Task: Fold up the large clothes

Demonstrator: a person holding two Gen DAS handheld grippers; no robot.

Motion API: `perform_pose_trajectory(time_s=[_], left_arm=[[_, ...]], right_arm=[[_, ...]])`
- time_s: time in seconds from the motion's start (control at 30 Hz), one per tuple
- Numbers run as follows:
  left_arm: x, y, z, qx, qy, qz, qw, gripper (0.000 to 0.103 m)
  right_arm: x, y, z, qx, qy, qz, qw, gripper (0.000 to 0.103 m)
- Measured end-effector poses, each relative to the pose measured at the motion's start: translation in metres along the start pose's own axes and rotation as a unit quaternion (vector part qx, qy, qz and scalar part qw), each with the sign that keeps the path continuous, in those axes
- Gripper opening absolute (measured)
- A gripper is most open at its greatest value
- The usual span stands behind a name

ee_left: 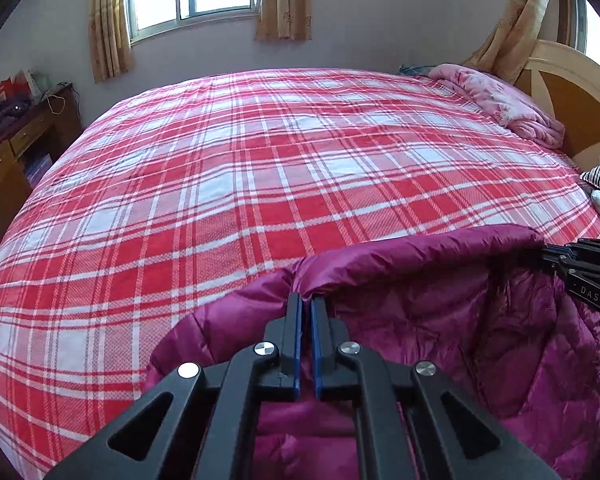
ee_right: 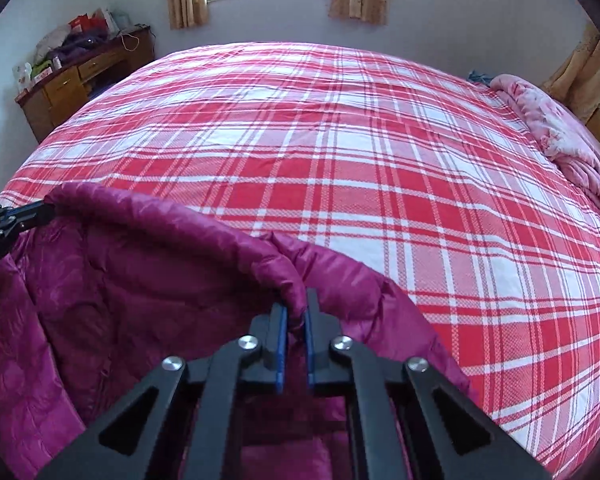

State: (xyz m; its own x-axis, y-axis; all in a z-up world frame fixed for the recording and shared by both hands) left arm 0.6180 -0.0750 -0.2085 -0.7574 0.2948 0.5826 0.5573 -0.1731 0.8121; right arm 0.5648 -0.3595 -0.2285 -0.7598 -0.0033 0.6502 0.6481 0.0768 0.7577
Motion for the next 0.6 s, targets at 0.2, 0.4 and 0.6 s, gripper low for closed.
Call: perform_pose_trajectory(time_s=[0.2,0.4,0.6], left_arm=[[0.022,0.003,0.001,0.028,0.016,-0.024,0.9992,0.004],[0.039,0.055,-0.007,0.04,0.03,-0.075,0.9959,0.035],[0.004,0.059,-0.02,0.045,0.054,-0.081,0.9943,0.093]], right_arm=[[-0.009,-0.015,-0.001,0.015,-0.011,0.0,1.0,0.008],[-0.011,-0.021,0.001,0.021,-0.015,-0.009,1.0,0.009],[-0.008,-0.024,-0.004,-0.011,0.01,-0.019,1.0,0.012]])
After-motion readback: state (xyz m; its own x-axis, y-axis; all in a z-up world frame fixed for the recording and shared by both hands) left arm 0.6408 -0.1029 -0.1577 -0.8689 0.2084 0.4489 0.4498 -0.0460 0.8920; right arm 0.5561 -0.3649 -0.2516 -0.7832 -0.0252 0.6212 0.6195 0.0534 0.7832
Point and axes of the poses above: each gripper's, at about its wrist camera, not at the fingertips, and x roughly against the way its jaws point, z to its left, y to its top, the point moved 8 cm from there along -x, roughly the way its jaws point, and after that the axes turned 12 degrees about -z, right-handed, at the moved point
